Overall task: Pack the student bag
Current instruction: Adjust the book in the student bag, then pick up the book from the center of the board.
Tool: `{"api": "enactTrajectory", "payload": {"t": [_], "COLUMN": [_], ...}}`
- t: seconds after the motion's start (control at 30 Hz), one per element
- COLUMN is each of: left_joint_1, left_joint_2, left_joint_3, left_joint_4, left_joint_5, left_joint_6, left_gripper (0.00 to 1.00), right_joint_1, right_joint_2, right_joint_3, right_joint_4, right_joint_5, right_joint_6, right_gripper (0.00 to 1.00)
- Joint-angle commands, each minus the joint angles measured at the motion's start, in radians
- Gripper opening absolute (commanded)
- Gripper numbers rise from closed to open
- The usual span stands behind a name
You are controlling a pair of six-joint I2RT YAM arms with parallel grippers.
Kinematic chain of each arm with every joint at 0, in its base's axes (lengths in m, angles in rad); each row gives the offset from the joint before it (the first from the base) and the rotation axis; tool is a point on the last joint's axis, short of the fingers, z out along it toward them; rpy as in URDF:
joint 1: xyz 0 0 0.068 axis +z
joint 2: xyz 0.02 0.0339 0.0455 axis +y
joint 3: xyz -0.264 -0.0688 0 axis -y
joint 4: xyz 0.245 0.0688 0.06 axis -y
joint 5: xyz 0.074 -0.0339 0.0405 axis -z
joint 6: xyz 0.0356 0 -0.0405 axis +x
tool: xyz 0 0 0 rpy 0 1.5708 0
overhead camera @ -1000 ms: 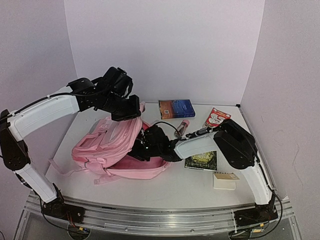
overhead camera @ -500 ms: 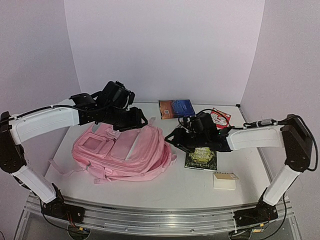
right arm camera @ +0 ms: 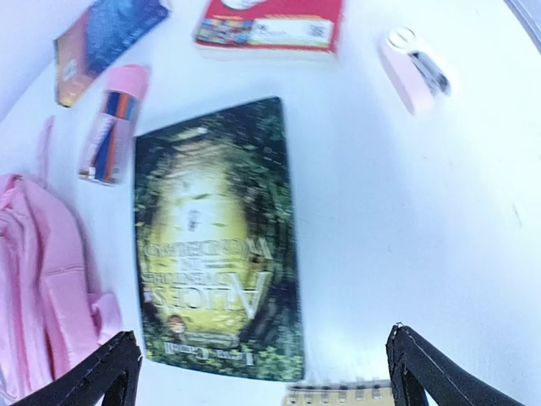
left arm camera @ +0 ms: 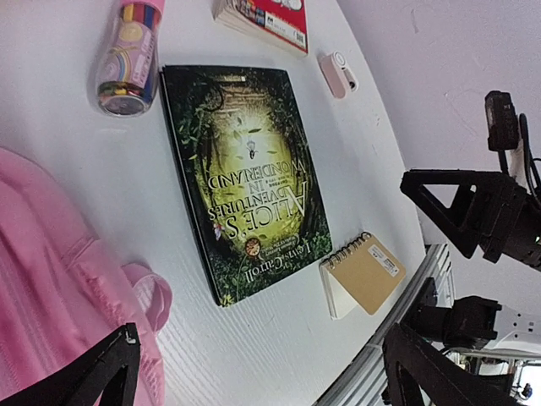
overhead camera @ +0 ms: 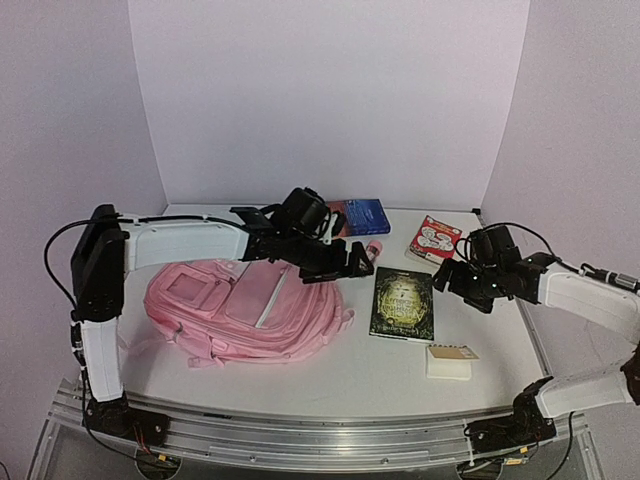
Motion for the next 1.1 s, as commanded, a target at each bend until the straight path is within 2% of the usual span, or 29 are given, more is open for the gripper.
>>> {"api": "enactTrajectory", "payload": {"t": [0.0, 0.27, 0.5, 0.77, 0.87, 1.07], "left_joint_1": [-0.032, -0.039, -0.041, -0.036, -0.030, -0.027], "left_joint_2": [0.155, 0.329, 0.461, 0.581, 0.619, 0.661], "left_joint_3": [0.146, 0.255, 0.360, 0.484, 0.506, 0.522], "left_joint_4": [-0.003, -0.003, -0.012, -0.083, -0.082, -0.067], "left_joint_5": [0.054, 0.011, 0.021, -0.028, -0.004, 0.045], "left_joint_6": [-0.004, -0.042, -0.059, -0.088, -0.105, -0.131], "left_gripper": [1.00, 0.97, 0.89, 0.82, 0.75, 0.56], "right_joint_1": [-0.117, -0.186, -0.212, -0.214, -0.214, -0.213], "right_joint_2": [0.029, 0.163, 0.296, 0.436, 0.487, 0.566], "right_joint_3": [-0.041, -0.020, -0.005, 0.028, 0.043, 0.033], "right_joint_4": [-0.081, -0.019, 0.081, 0.185, 0.215, 0.352], "right_joint_5": [-0.183, -0.316, -0.427, -0.501, -0.553, -0.728], "right_joint_6": [-0.049, -0.105, -0.114, -0.118, -0.112, -0.018], "right_gripper": [0.98, 0.98, 0.98, 0.97, 0.96, 0.89]}}
